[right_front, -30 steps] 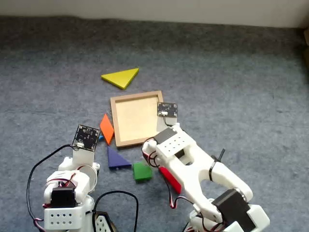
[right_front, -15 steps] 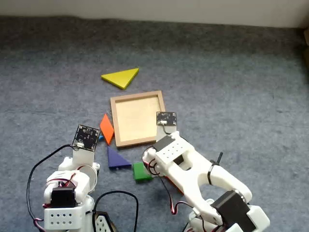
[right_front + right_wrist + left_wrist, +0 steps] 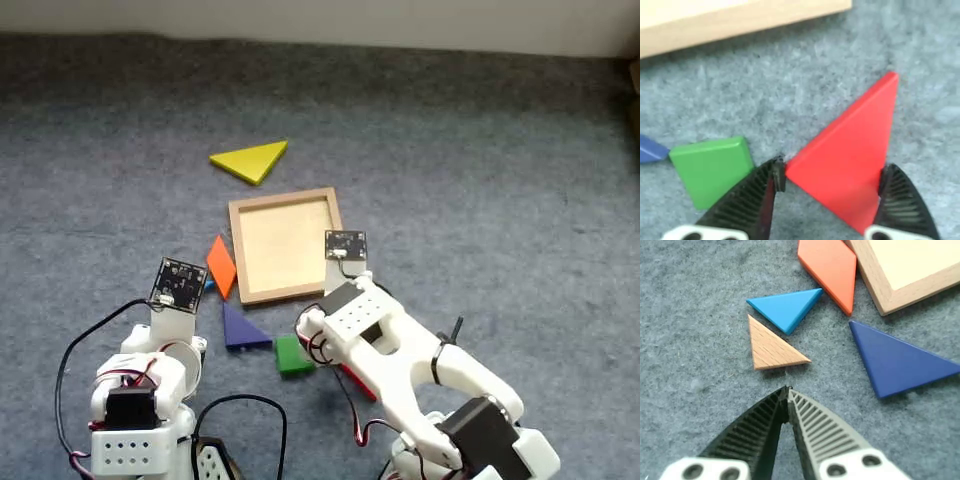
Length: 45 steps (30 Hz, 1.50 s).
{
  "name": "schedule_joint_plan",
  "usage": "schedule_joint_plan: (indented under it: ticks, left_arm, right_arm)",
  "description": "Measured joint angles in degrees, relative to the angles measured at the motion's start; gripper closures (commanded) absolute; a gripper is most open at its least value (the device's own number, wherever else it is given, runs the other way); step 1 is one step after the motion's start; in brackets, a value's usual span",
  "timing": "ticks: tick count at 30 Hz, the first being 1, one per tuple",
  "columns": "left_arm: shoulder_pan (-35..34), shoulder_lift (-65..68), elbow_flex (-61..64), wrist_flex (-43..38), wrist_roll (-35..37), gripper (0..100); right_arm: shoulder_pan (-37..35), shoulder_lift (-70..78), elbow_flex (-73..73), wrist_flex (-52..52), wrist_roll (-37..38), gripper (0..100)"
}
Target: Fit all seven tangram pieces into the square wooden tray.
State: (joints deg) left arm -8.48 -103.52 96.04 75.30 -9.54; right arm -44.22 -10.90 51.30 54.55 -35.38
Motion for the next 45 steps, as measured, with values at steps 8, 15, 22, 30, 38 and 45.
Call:
schedule_joint_plan:
  ticks: [8,15,22,30,38,45]
  left_arm:
    - [0.0,0.0,0.0,0.0,0.0,99]
    - [0.0,0.0,0.0,0.0,0.0,99]
    - [0.0,0.0,0.0,0.0,0.0,99]
    - [0.0,0.0,0.0,0.0,0.0,99]
    - [0.0,0.0,0.0,0.0,0.0,99]
    - [0.0,0.0,0.0,0.0,0.0,99]
  right_arm:
    - [0.0,-0.1,-0.4,2.7,0.0,78.5]
    - [-1.1,-6.2,-1.1,4.6,3.8,78.5]
    - [-1.2,-12.5,0.4,4.6,4.7,78.5]
    - [-1.2,-12.8,0.7,4.4,4.7,78.1]
    - [-1.3,-12.2,4.7,-2.1,4.7,71.5]
    - [0.4,-5.1,4.1,-2.1,4.7,67.3]
